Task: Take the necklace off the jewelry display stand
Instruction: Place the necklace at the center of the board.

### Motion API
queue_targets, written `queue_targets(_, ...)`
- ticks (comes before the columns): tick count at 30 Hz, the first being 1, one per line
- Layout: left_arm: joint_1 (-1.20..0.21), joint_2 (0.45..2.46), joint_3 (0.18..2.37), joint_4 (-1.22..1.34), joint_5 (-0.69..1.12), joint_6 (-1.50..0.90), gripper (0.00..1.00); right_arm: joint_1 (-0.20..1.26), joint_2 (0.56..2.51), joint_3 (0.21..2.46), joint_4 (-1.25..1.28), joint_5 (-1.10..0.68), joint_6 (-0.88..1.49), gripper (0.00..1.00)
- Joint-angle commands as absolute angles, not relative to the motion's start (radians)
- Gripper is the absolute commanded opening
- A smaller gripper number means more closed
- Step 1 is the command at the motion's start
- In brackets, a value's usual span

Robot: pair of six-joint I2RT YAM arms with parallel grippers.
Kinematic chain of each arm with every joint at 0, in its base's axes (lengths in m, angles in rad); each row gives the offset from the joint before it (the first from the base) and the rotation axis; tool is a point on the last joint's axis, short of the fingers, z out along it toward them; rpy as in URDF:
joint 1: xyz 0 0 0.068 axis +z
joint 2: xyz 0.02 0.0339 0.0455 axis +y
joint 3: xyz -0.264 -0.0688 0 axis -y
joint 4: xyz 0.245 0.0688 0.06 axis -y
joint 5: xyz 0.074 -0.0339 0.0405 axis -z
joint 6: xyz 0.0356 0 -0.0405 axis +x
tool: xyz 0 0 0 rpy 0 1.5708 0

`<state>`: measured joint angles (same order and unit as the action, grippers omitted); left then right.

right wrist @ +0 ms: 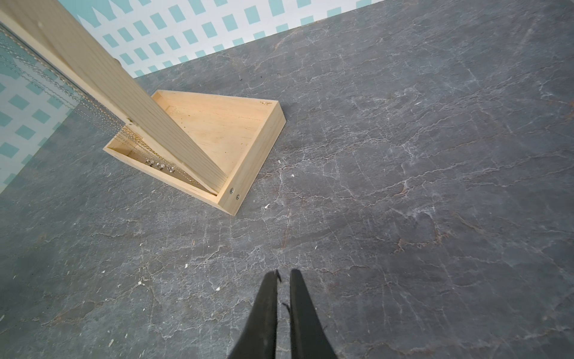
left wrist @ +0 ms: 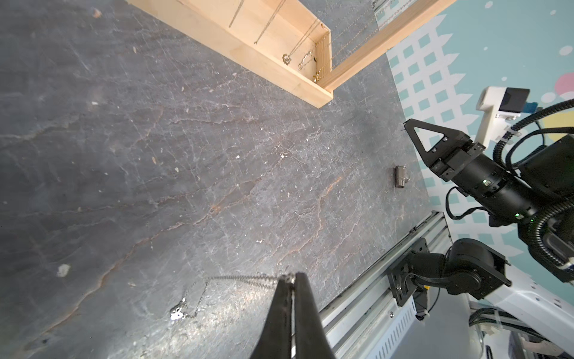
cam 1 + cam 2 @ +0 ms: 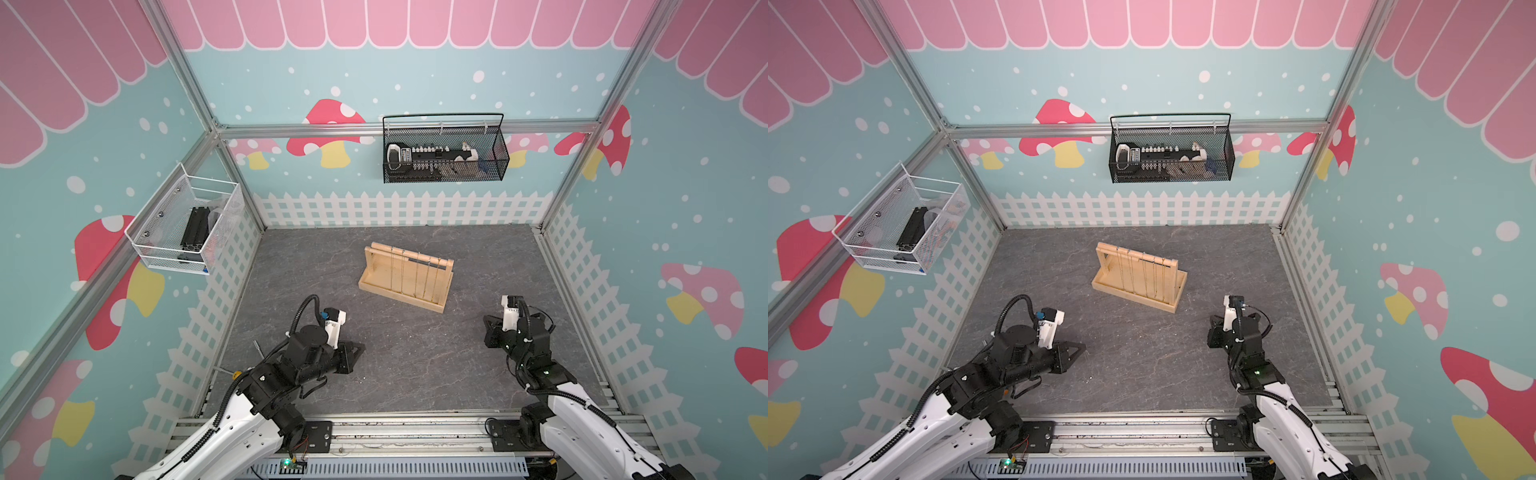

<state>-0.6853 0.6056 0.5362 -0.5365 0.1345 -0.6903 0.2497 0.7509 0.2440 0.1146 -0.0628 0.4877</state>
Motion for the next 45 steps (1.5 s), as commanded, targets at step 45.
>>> queue_targets(45, -0.591, 1.223, 0.683, -0.324, -0.223, -0.463, 0.04, 0.254, 0.89, 0.279, 0.156, -0.137, 0.519, 0.13)
